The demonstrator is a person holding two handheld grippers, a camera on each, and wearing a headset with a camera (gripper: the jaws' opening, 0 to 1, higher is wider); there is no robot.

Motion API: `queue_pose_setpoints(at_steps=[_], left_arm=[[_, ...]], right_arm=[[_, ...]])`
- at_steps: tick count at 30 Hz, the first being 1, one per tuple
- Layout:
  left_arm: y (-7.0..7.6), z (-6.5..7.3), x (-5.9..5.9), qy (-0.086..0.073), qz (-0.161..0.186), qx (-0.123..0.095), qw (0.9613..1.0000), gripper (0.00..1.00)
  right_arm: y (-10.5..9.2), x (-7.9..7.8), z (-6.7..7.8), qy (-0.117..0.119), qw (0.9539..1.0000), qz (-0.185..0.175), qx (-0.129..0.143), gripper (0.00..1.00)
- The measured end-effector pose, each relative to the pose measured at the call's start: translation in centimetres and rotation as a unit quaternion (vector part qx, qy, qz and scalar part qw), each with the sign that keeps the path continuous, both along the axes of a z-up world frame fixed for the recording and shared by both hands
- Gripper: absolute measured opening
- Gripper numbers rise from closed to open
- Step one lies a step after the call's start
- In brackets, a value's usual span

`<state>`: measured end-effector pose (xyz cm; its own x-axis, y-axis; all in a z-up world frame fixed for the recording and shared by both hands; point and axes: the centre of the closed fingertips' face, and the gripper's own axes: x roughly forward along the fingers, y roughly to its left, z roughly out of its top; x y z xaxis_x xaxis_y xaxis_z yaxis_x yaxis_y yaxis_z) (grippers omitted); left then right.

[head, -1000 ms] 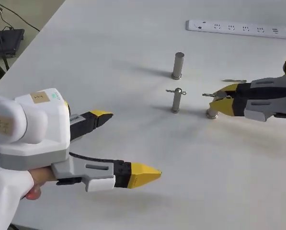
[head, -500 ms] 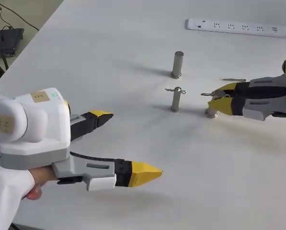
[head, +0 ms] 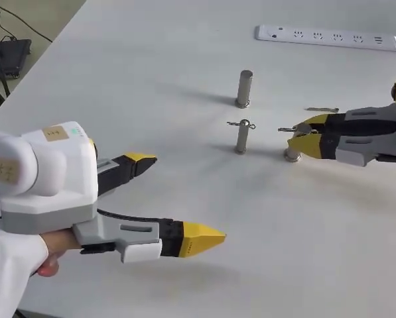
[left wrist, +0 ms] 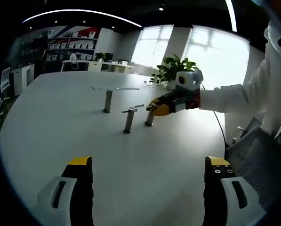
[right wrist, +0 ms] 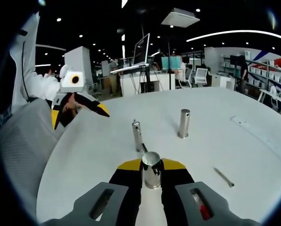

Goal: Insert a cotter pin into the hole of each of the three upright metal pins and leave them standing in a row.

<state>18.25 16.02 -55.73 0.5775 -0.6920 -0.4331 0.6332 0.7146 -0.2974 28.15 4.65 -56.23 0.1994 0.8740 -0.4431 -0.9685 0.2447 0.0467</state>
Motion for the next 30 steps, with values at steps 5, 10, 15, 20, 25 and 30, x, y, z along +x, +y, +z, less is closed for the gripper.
queue_pose_setpoints(at_steps=[5,10,15,20,25,30], left_arm=[[-0.1,0.0,0.1,0.000,0.001,-0.001,1.0000,0.99],[-0.1,-0.1,0.2,0.005,0.001,-0.003,1.0000,0.99],[-0.1,-0.2,0.2,0.007,0.001,-0.002,1.0000,0.99],[-0.3,-0.1,0.2,0.006,0.000,-0.004,1.0000,0.99],[-0.3,0.2,0.2,0.003,-0.001,-0.006,1.0000,0.99],[-0.4,0.4,0.2,0.000,-0.002,-0.008,1.0000,0.99]], right_arm=[[0.0,0.3,-0.1,0.014,0.9998,-0.013,0.009,0.10],[-0.3,0.5,0.0,0.019,0.9994,-0.026,0.013,0.15],[-0.6,0.9,0.4,0.027,0.9988,-0.037,0.018,0.18],[-1.0,0.7,1.0,0.029,0.9984,-0.044,0.023,0.19],[-1.2,0.1,2.0,0.025,0.9981,-0.049,0.029,0.19],[-1.3,0.1,1.7,0.017,0.9986,-0.048,0.014,0.19]])
